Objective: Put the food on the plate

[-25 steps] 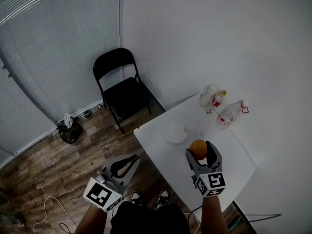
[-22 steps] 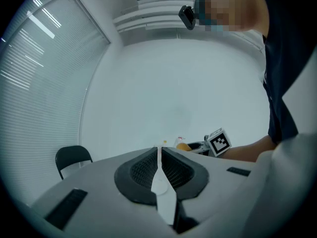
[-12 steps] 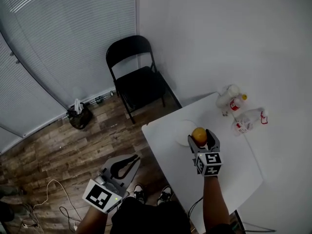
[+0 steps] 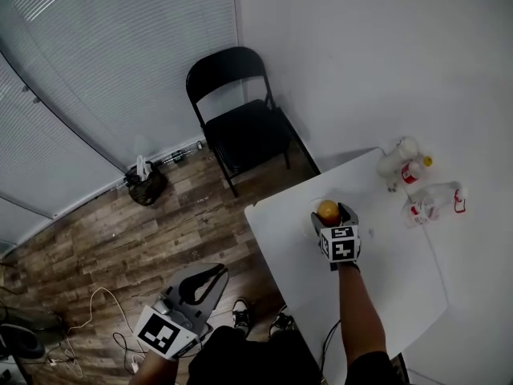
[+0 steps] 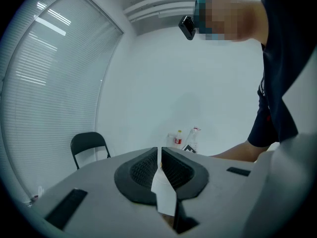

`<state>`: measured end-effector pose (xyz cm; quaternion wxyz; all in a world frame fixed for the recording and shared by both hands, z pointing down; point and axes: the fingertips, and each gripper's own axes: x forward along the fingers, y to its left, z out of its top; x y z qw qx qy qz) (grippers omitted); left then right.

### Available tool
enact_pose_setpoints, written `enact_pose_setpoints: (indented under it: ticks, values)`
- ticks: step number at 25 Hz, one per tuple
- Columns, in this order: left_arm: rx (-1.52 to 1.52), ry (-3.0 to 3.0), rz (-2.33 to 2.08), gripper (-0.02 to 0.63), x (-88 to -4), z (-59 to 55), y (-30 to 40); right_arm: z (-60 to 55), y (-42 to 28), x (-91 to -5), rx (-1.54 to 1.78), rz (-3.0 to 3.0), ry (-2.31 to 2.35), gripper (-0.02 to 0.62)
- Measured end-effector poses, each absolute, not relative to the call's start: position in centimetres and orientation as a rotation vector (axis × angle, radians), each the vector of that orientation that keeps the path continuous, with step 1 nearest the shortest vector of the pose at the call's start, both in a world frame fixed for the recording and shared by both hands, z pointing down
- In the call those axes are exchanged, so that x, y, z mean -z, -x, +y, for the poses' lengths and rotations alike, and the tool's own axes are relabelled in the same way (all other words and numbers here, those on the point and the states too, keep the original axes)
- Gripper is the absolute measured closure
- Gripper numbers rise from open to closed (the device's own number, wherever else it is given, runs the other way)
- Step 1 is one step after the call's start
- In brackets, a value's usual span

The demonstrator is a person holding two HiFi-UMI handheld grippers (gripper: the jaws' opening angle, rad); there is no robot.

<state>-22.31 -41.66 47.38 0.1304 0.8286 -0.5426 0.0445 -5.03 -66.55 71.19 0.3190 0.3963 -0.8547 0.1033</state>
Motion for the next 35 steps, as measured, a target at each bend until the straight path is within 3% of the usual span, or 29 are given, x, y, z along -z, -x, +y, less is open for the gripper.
enact_pose_setpoints:
  ticks: [16, 28, 35]
  values:
    - [-0.144, -2.363, -1.587, 0.563, -48.8, -41.3, 23.4, -66.5, 5.5, -75.5, -0.308, -2.129, -0.982, 0.231]
    - [-0.101, -2.498, -1.473, 0.563, -46.0, -39.6, 19.4, -59.7, 3.1, -59.2, -0.201, -2.495, -1.167, 0.235]
    - [-0.030, -2.632, -1.372, 0.563, -43.0, -38.6, 16.0, -51.1, -1.5, -47.2, -0.013, -2.678, -1.379, 0.495]
